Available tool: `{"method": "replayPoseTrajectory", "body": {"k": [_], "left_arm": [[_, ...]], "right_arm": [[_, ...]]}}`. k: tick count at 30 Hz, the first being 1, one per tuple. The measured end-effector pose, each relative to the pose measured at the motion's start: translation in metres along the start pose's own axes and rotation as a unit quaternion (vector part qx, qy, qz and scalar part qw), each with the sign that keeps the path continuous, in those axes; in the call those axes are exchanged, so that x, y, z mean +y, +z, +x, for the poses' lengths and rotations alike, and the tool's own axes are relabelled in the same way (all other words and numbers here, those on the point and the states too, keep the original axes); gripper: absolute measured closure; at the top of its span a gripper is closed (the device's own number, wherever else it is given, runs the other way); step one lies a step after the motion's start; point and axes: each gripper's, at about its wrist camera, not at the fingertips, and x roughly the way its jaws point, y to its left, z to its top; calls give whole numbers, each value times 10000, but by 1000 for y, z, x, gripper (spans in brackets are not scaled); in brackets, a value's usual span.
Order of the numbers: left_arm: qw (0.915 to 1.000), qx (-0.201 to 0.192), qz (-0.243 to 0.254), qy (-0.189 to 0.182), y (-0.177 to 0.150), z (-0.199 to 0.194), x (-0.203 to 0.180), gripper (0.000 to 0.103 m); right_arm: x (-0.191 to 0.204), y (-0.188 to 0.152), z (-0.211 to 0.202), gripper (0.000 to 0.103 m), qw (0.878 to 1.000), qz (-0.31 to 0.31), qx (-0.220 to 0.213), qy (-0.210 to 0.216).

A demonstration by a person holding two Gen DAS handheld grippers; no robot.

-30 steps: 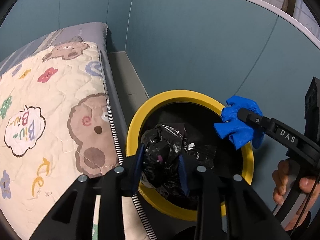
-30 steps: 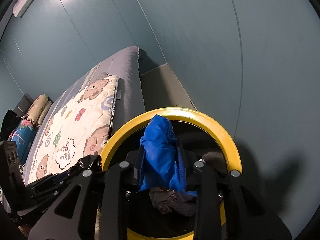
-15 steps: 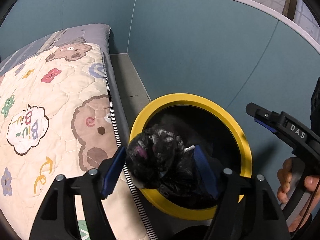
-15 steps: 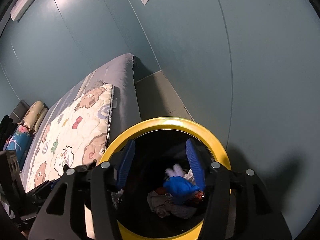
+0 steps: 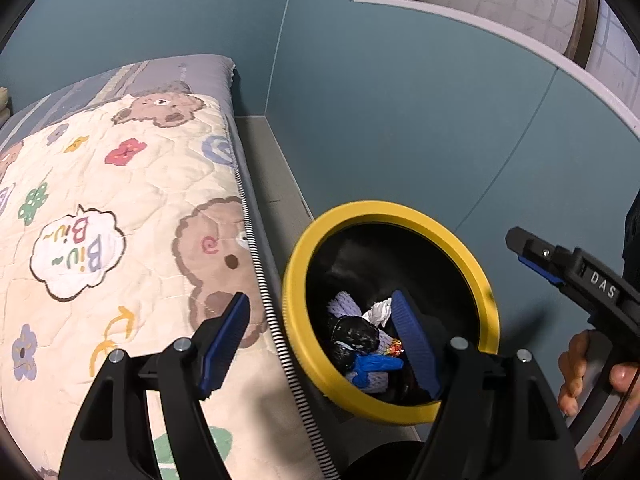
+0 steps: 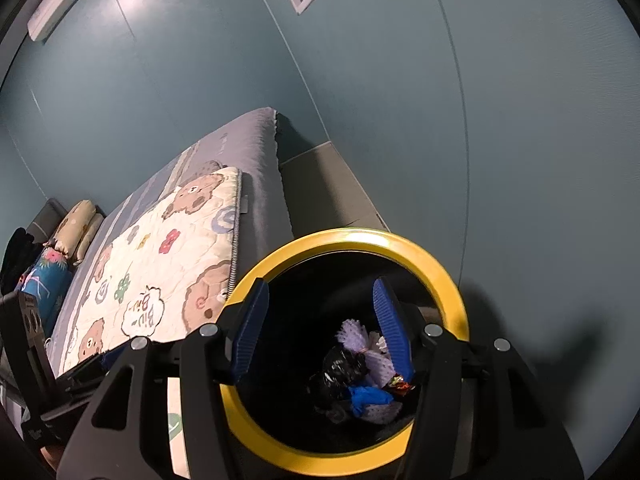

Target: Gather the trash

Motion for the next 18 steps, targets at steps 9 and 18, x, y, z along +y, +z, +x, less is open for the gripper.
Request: {"method": "replayPoseTrajectory", "body": {"k": [9,18], "left_arm": [[9988,-278,-387,100,-13,-36,35,33],[9950,-532,-757,369,-32,-78,77,33]], "right_arm": [[37,-14,-10,48,9993,-279,119,202],[90,-31,-10,41,9963,-667,236,482]]}}
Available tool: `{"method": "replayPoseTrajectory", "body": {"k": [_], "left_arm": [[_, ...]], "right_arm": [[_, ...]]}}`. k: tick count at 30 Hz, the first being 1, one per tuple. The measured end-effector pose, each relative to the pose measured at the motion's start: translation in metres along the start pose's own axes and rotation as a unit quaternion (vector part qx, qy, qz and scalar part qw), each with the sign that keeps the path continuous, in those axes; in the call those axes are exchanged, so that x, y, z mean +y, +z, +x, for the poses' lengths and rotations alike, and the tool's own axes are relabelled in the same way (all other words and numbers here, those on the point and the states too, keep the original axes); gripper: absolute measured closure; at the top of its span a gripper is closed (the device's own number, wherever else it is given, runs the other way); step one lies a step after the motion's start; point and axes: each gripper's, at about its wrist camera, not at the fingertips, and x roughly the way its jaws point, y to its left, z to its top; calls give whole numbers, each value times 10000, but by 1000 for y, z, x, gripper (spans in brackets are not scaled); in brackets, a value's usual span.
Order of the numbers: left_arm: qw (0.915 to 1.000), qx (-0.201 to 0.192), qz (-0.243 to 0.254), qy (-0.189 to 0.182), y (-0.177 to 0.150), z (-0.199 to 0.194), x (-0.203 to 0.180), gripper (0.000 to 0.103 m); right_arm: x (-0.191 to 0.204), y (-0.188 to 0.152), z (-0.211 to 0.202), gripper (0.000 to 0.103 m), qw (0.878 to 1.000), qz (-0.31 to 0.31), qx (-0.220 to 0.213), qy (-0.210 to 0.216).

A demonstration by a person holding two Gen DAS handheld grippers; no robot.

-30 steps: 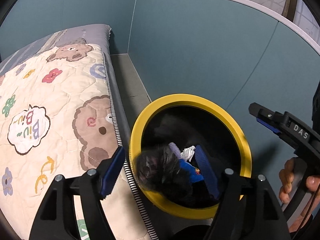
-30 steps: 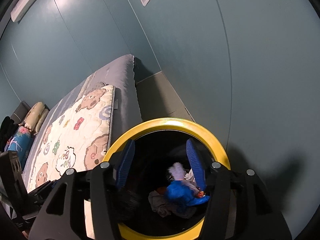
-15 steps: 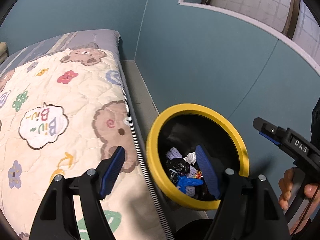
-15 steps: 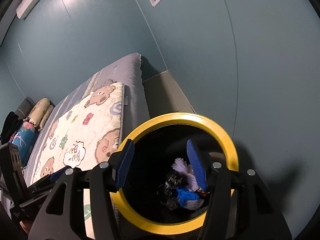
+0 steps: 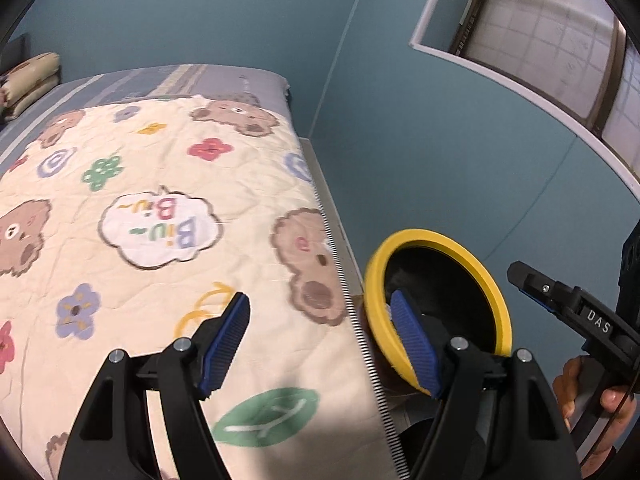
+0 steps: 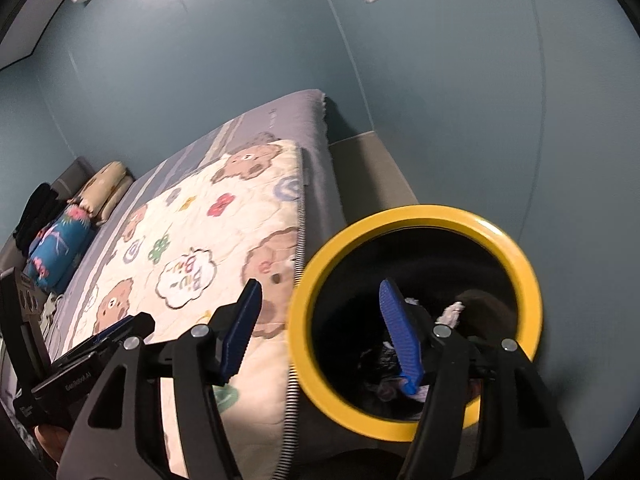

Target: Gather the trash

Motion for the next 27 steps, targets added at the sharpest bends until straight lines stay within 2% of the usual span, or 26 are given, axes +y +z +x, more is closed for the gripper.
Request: {"method": "replayPoseTrajectory", "body": {"k": [18,23,27], "left_arm": [[9952,-398,-630,639,-15,-67,93,33],[9922,-581,-721,829,-19,-92,115,33],[9899,-772,-769,903,-22,-113,126,30]], "right_arm": [[108,-20,7,39,9954,-639,220,679],[137,-26,-1,39,9936,-844,125,743],[154,-31,-15,25,9920,-939,-143,828]]}}
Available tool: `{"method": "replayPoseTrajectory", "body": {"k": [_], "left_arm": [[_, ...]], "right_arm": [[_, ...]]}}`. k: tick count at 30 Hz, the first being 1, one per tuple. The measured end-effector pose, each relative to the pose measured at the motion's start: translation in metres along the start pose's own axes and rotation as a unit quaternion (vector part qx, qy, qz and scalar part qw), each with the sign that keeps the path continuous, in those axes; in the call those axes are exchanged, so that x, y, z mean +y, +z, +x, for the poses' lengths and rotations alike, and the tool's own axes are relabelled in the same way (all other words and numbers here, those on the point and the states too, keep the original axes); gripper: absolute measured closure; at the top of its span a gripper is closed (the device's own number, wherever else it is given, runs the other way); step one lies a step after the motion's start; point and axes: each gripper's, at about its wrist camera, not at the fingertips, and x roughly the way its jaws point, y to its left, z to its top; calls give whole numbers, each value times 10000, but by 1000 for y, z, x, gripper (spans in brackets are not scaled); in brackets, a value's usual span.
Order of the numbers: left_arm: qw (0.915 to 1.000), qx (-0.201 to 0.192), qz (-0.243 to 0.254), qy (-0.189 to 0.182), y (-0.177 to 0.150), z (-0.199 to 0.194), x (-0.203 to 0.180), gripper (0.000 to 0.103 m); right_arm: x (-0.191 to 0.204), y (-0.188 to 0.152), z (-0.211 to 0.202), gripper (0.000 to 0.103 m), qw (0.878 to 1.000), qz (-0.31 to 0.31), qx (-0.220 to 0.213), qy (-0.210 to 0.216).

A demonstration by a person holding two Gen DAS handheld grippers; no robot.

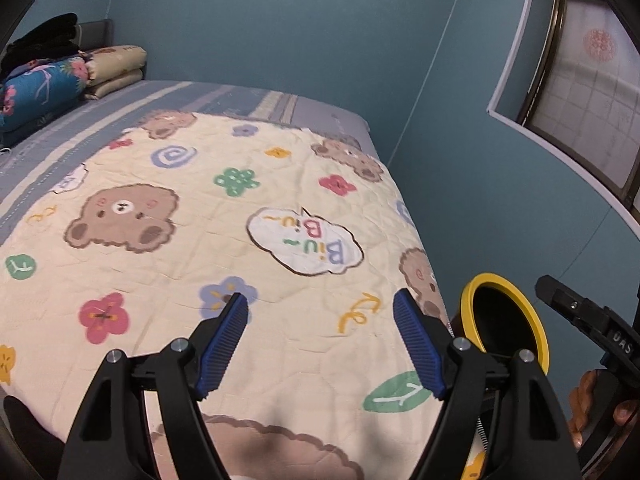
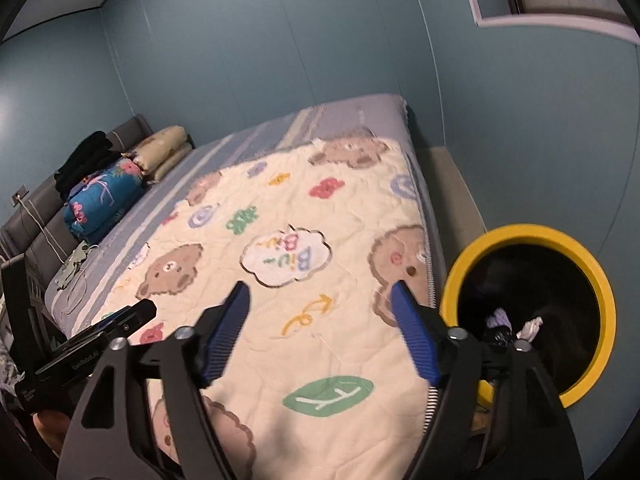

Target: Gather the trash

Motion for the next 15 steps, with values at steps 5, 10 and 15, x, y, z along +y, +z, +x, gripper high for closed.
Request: {"method": "replayPoseTrajectory", "body": {"k": [5,10,15], "left_arm": [[9984,-521,156,143,-3,-33,9,18],[9940,-1030,332,129,-11,-64,11,9],[9889,-1422,410,119,-19,-91,11,8]], "right_arm": [[22,-3,-21,14,9991,-184,-360,-86],[37,-7,-36,8,9975,-302,-627,-108],[46,-13,-46,8,9961,-327,-815,-24]]}}
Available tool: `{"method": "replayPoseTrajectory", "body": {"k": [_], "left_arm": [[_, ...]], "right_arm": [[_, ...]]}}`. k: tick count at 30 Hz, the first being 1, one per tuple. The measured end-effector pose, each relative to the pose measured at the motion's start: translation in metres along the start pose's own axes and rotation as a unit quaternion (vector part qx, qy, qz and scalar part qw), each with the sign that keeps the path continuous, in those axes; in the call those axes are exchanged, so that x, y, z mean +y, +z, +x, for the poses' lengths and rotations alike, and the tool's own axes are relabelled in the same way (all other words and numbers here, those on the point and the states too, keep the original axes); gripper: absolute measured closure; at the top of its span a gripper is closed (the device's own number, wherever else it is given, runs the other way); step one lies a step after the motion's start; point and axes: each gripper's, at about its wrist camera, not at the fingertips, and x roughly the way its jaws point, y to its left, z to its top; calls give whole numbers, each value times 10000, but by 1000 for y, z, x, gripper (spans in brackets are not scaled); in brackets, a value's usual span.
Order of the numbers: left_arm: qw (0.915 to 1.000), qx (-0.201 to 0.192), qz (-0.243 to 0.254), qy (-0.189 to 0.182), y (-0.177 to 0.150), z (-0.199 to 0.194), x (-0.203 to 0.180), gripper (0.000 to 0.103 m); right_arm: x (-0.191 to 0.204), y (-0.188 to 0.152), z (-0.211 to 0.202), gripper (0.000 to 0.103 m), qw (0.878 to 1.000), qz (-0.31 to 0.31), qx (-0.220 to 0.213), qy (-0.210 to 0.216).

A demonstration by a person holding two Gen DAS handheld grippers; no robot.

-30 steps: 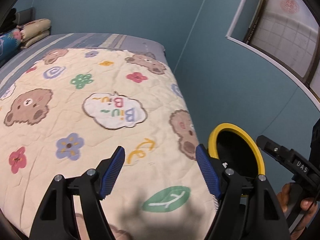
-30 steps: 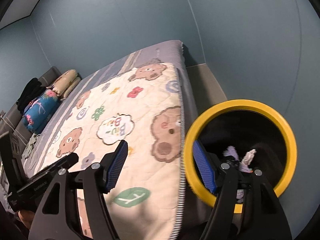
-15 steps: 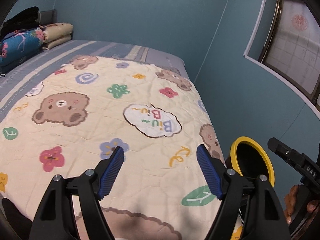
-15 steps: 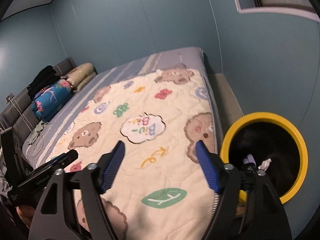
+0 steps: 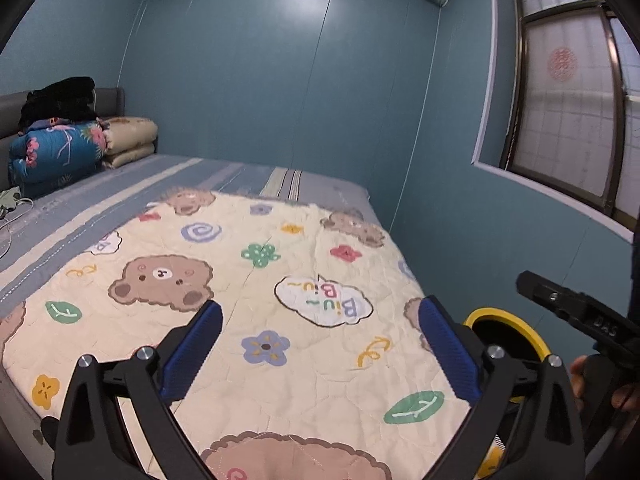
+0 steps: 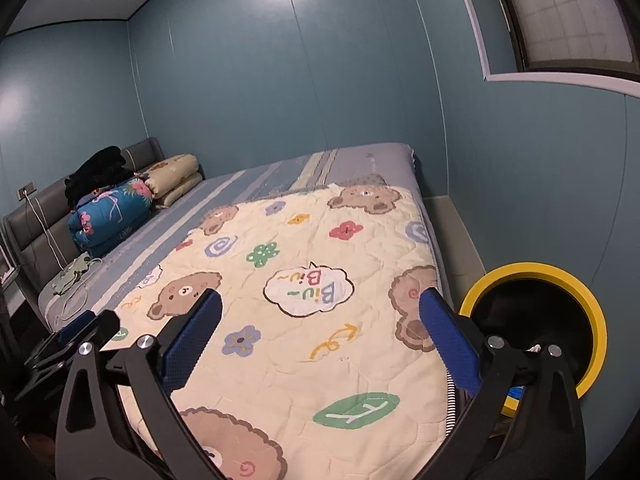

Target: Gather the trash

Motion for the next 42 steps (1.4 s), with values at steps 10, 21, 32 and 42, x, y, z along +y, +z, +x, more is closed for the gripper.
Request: {"method": "replayPoseTrajectory", "body": {"k": [10,21,32,42], "left_arm": [[9976,-586,289,210,-12,-43,-14,8],[9967,-750,215,240,-20,-63,-18,8],[9970,-734,115,224,-19,-64,-16,8],[9971,-705,127,242,-19,-63,-17,8]], "right_arm": [[22,-21,-31,8,9974,-381,-487,-382],[31,-37,-63,8,9863,-530,-1169,-1035],[30,-41,-65,8,9863,-458,-1193,-1047],[29,-43,-63,8,9867,-404,-1150,-1079]]}}
